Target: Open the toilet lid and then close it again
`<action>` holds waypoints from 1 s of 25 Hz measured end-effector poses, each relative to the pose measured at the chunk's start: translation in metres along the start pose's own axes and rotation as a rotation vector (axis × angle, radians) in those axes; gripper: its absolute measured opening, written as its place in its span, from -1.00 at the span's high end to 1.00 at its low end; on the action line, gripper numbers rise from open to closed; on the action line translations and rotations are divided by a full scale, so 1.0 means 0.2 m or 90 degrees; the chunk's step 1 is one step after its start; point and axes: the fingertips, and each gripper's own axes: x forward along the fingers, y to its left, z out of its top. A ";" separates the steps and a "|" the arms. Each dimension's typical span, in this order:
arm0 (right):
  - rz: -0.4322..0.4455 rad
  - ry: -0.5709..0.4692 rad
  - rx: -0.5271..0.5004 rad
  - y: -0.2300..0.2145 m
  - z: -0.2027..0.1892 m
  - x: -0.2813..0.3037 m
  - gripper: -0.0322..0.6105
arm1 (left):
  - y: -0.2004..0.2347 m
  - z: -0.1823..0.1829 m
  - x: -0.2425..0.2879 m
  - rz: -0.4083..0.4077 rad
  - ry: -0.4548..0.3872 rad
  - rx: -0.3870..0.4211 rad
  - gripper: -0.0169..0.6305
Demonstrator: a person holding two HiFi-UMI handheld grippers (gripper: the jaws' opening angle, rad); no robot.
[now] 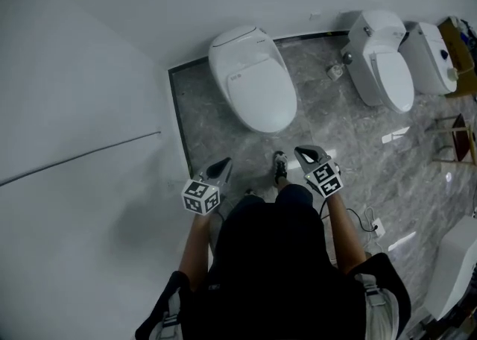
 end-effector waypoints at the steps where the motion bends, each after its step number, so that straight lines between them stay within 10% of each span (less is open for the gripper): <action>1: 0.003 0.003 0.003 -0.04 -0.01 0.01 0.89 | 0.00 0.01 0.03 0.003 0.004 -0.003 0.91; 25: 0.161 0.104 -0.046 -0.52 -0.09 0.40 0.89 | 0.22 0.20 0.54 0.064 0.035 -0.079 0.90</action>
